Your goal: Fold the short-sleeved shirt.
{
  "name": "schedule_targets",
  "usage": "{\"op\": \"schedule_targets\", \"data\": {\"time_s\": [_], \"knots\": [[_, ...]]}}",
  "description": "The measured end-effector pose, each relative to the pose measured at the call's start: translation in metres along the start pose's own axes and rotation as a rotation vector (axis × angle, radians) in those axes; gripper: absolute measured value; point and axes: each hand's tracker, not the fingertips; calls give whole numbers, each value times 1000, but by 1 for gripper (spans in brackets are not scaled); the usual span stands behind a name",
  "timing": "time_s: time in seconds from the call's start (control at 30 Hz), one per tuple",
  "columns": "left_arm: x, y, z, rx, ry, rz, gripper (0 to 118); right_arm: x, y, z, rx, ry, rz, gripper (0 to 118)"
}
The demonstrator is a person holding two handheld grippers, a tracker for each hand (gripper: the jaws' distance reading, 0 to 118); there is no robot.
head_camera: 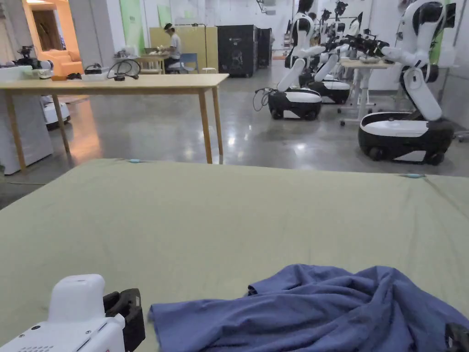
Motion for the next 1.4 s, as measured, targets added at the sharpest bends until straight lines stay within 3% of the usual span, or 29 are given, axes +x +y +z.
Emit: {"op": "schedule_targets", "data": {"time_s": [0.2, 0.47, 0.5, 0.53, 0.57, 0.6, 0.63, 0.77, 0.83, 0.87, 0.93, 0.97, 1.17, 1.4], "knots": [[-10, 13, -50, -77, 11, -21, 0, -3, 2, -6, -6, 2, -13, 1], [-33, -2, -202, -470, 7, -56, 1, 0, -4, -32, -61, -9, -1, 1], [-33, -2, -215, -497, 19, -78, 22, 1, -6, -35, -67, -11, -1, 1], [-35, -4, -227, -543, 26, -104, 60, 2, -9, -38, -82, -13, -1, 1], [-35, -7, -238, -587, 46, -105, 106, 3, -10, -41, -93, -14, 0, 1], [-36, -11, -246, -608, 64, -101, 117, 4, -12, -43, -97, -17, 0, 1], [-34, -9, -248, -557, 26, -107, 112, 5, -14, -45, -104, -21, 0, 1], [-30, -53, -251, -684, 52, -138, 108, 11, -19, -52, -130, -27, -7, 1], [-29, -31, -267, -688, 54, -175, 94, 16, -21, -54, -146, -28, -11, 1], [-26, -30, -261, -672, 41, -182, 78, 19, -22, -56, -158, -32, -14, 1], [-20, -21, -250, -637, -29, -209, 10, 29, -23, -60, -203, -57, -32, 1], [-18, -19, -247, -630, -25, -218, 0, 36, -22, -65, -245, -66, -49, 1], [-18, -9, -247, -626, -48, -201, 0, 83, -19, -89, -269, -91, -45, 1], [-5, -14, -230, -624, -46, -205, 0, 127, 3, -171, -382, -70, -89, 1]]}}
